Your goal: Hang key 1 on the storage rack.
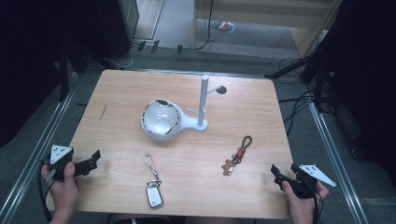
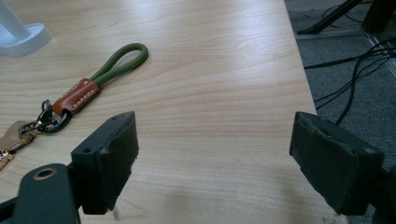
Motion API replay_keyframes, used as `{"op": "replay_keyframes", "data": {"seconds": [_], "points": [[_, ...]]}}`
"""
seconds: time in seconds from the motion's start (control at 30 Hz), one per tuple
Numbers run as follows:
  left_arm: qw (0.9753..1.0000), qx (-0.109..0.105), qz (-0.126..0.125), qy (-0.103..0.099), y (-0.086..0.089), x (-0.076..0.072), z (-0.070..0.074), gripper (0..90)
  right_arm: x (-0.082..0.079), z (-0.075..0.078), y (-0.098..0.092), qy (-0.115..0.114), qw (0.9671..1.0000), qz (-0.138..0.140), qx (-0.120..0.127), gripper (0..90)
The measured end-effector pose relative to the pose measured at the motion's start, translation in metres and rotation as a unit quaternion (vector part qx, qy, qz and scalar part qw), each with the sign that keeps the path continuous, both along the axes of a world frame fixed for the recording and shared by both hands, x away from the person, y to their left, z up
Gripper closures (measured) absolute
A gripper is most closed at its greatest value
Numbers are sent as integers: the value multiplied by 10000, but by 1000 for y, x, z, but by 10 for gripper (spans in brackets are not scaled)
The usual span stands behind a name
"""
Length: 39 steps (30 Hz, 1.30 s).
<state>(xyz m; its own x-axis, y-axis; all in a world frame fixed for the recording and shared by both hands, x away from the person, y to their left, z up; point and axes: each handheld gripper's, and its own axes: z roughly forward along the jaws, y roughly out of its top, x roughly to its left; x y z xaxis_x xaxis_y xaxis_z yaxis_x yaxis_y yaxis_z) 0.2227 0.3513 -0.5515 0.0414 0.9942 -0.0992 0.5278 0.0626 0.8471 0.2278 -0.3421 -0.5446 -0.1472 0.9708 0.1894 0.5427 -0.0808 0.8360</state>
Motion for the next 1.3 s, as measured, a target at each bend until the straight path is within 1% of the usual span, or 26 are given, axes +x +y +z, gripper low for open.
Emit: {"op": "replay_keyframes", "data": {"seconds": [0.17,0.23,0.3,0.33,0.4,0.53,0.57,0.6,0.63,0.7,0.73,0.77,0.8,0.83,0.87,0.9,0.93,0.97,1.0,1.03,1.07,1.1,1.13,1.2,1.23,1.3], "points": [[10000,22,2,2,0,0,0,3,1,4,0,39,10000,36,63,167],[10000,38,14,0,-1,0,0,3,1,4,0,28,9999,76,73,167],[10000,82,26,0,-2,0,0,3,4,7,3,86,9998,194,59,167],[10000,82,26,0,-2,0,0,3,4,7,3,86,9998,194,59,167],[9999,116,22,-10,-2,0,0,3,6,12,6,102,9997,213,114,167],[9999,107,29,-18,-2,0,0,3,9,18,11,163,9996,245,32,167],[9999,95,37,-29,-2,0,0,3,10,20,12,158,9994,296,8,165],[10000,85,35,-21,-2,0,0,3,13,24,17,268,9987,426,6,161],[10000,85,35,-21,-2,0,0,3,13,24,17,268,9987,426,6,161],[9999,93,39,-14,-2,0,0,3,17,27,23,462,9977,491,-117,163],[9999,98,39,-10,-2,0,0,3,20,29,30,695,9957,568,-212,163],[9999,105,32,-9,-2,0,0,3,20,29,30,695,9957,568,-212,163],[9999,102,23,-8,-2,0,0,3,25,30,37,944,9930,622,-347,163],[9999,102,23,-8,-2,0,0,3,25,30,37,944,9930,622,-347,163],[10000,91,23,-14,-2,0,0,3,28,32,42,1082,9909,685,-405,163],[10000,79,16,-10,-2,0,0,3,28,32,42,1082,9909,685,-405,163],[10000,77,12,-8,-1,0,0,3,31,34,46,1209,9893,679,-456,163],[10000,74,9,-10,-1,0,0,3,35,37,51,1347,9869,725,-509,169],[10000,79,5,-9,-1,0,0,3,35,37,51,1347,9869,725,-509,169],[10000,67,7,-10,-1,0,0,3,39,39,54,1491,9847,724,-545,173],[10000,60,7,-8,-1,0,0,3,44,42,57,1663,9815,739,-598,174],[10000,59,6,-9,-1,0,0,3,49,46,62,1869,9767,823,-660,175],[10000,78,1,-12,-1,0,0,3,53,49,65,1961,9745,841,-693,177],[10000,89,7,-24,-2,0,0,3,58,54,70,2050,9720,895,-720,176],[10000,89,7,-24,-2,0,0,3,58,54,70,2050,9720,895,-720,176],[9999,109,13,-18,-2,0,0,3,65,61,78,2125,9690,906,-876,174]]}}
